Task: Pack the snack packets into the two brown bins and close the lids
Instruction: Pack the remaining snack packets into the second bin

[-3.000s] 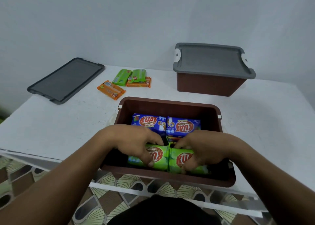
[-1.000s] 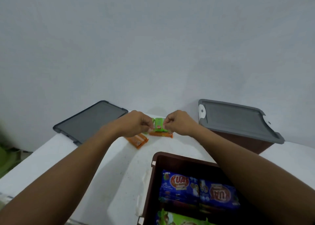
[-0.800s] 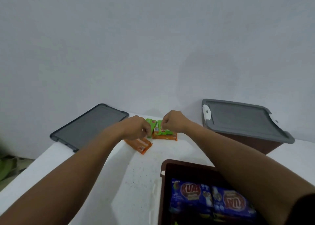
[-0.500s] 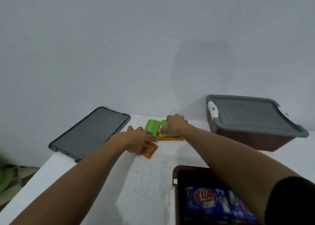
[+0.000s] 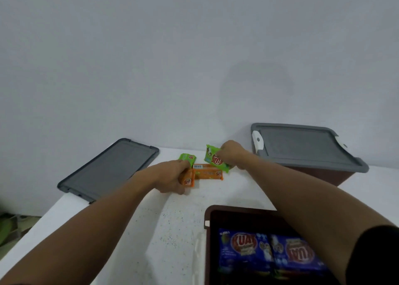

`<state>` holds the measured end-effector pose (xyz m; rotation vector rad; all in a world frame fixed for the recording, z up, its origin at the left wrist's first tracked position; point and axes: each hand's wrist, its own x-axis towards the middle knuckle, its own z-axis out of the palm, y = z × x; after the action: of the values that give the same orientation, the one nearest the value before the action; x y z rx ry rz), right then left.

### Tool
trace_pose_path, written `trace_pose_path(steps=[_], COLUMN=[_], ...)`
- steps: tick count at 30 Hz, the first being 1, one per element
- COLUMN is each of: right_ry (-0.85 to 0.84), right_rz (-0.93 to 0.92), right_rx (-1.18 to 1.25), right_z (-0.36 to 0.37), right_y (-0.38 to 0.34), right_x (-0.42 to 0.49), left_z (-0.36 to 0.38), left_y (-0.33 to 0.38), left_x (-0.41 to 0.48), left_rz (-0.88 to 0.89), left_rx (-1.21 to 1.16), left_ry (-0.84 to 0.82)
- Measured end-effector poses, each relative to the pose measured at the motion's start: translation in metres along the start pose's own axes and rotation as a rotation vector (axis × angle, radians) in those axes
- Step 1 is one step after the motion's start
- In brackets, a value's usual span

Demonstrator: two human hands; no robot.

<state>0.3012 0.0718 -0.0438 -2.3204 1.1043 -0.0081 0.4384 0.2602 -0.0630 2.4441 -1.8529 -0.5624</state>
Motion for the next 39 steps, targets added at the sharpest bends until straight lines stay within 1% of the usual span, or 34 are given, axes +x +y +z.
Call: trace_pose_path(steps=[3, 5, 6, 7, 9, 11, 14, 18, 21, 25, 28, 30, 35, 37, 39], right_ry=[-0.088, -0.106, -0.13, -0.15, -0.211, -0.263, -0.304, -0.349, -0.409, -0.448, -0.417, -0.368, -0.203, -0.193, -0.185], right_rz=[0.039, 0.077, 0.088, 0.093, 0.083, 0.047, -0.048, -0.095, -0.131, -0.167, -0.17, -0.183, -0.19, -0.186, -0.179], right_rx=[0.221, 0.424, 0.493, 0.557, 0.672, 0.734, 0.653, 0.616, 0.569, 0.416, 0.322, 0.249, 0.039, -0.015, -0.058], right_z=[-0.025, -0.038, -0.046, -0.052, -0.066, -0.078, -0.092, -0.106, -0.116, -0.127, -0.127, -0.124, -0.11, -0.103, -0.095], right_y=[0.01, 0.019, 0.024, 0.03, 0.041, 0.051, 0.07, 0.098, 0.112, 0.127, 0.135, 0.137, 0.139, 0.14, 0.144], right_x=[-0.021, -0.038, -0.046, -0.054, -0.07, -0.088, -0.113, -0.138, -0.164, -0.192, -0.202, -0.209, -0.228, -0.233, -0.236], left_z=[-0.017, -0.029, -0.035, -0.042, -0.052, -0.059, -0.064, -0.064, -0.059, -0.051, -0.044, -0.039, -0.029, -0.023, -0.017], left_y=[0.018, 0.035, 0.044, 0.053, 0.072, 0.09, 0.116, 0.151, 0.171, 0.193, 0.202, 0.208, 0.223, 0.227, 0.232], left_x=[-0.013, -0.021, -0.024, -0.028, -0.038, -0.047, -0.059, -0.076, -0.083, -0.087, -0.085, -0.082, -0.075, -0.072, -0.07], left_rz=[-0.042, -0.105, -0.127, -0.132, -0.128, -0.122, -0.089, -0.031, -0.012, -0.002, 0.006, 0.027, 0.059, 0.07, 0.074], left_rx=[-0.332, -0.588, -0.675, -0.736, -0.772, -0.722, -0.679, -0.619, -0.567, -0.509, -0.448, -0.371, -0.138, -0.059, -0.034], left_ry=[0.141, 0.194, 0.211, 0.217, 0.206, 0.186, 0.135, 0.075, -0.011, -0.147, -0.247, -0.281, -0.247, -0.227, -0.205])
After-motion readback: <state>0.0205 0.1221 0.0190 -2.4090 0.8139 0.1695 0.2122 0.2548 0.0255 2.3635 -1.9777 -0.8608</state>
